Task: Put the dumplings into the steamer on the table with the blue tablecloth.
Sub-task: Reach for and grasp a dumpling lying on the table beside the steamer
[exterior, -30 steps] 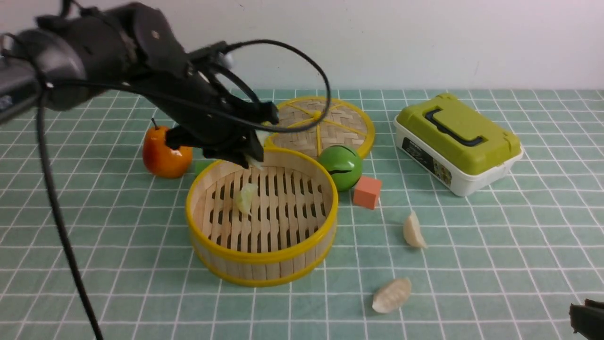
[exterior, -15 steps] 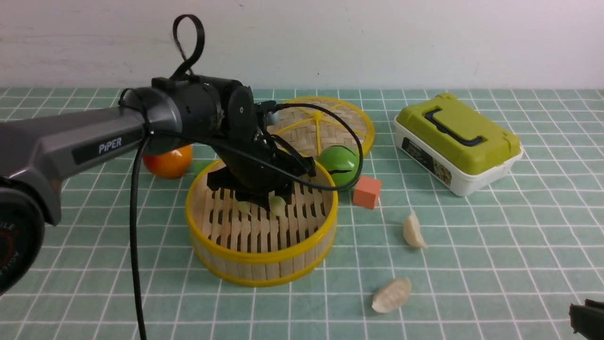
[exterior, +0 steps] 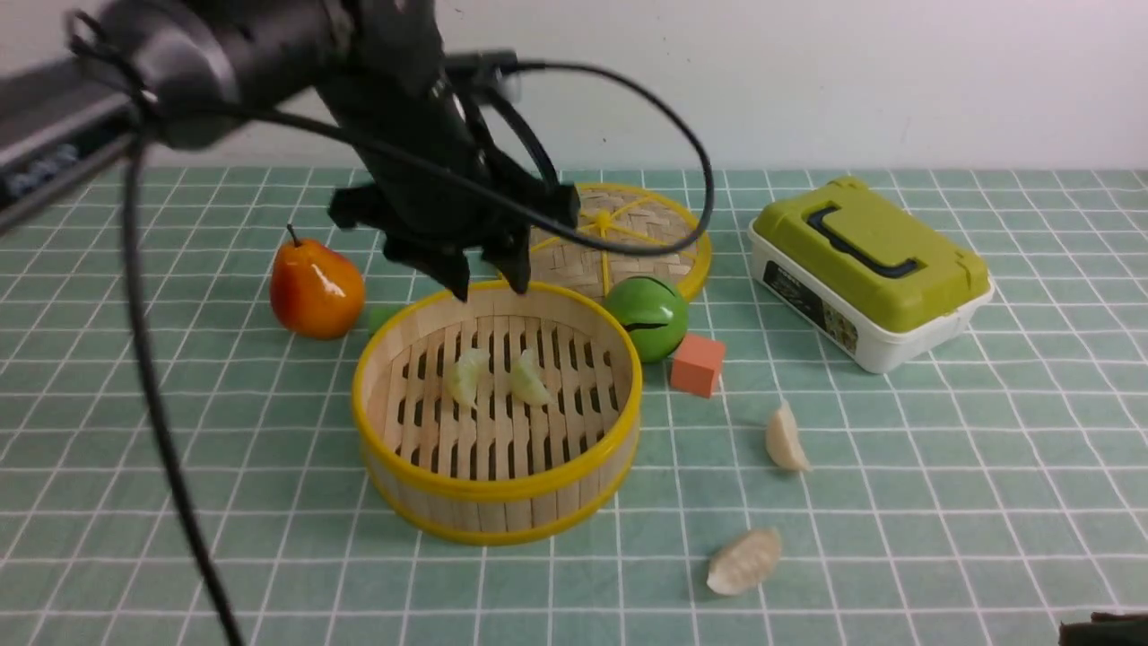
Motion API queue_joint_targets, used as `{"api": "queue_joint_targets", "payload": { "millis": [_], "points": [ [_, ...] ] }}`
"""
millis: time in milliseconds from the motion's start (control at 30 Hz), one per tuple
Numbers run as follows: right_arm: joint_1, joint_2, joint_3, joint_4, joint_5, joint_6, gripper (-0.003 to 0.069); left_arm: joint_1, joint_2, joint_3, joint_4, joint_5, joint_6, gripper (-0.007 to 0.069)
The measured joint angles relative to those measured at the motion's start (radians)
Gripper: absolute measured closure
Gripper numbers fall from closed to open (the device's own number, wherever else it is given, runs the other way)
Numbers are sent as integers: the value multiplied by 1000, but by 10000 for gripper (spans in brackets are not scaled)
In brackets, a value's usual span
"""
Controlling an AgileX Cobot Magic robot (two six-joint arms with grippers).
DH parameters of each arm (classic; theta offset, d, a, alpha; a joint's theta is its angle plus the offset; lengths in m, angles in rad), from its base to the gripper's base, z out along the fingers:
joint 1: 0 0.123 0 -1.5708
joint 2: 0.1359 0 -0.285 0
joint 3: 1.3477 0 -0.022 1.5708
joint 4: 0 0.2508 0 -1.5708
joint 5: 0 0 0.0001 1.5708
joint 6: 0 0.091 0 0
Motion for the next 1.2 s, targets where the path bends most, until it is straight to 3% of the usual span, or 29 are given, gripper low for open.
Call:
{"api": "queue_joint_targets", "payload": {
  "millis": [133,233,400,533,600,767,1033,1200],
  "points": [
    [0,133,-107,41,23,-29,370,0,-187,28,-1,48,36,434],
    [0,283,-194,106,18,-83,293,0,-399,183,-6,23,55,546],
    [26,491,-285,163,-26,-136,272,0,-660,507,20,-97,59,634],
    [86,657,-378,157,-73,-149,270,0,-852,788,100,-187,53,638],
    [117,769,-459,139,-101,-145,270,0,-983,959,167,-235,-7,638],
    [127,981,-651,33,-142,-80,270,0,-1158,1182,254,-216,-82,638],
    [127,1194,-805,-125,-187,77,284,0,-1349,1362,322,-283,-130,638],
    [128,1233,-815,-141,-186,175,386,0,-1469,1387,386,-294,-137,638]
  ]
}}
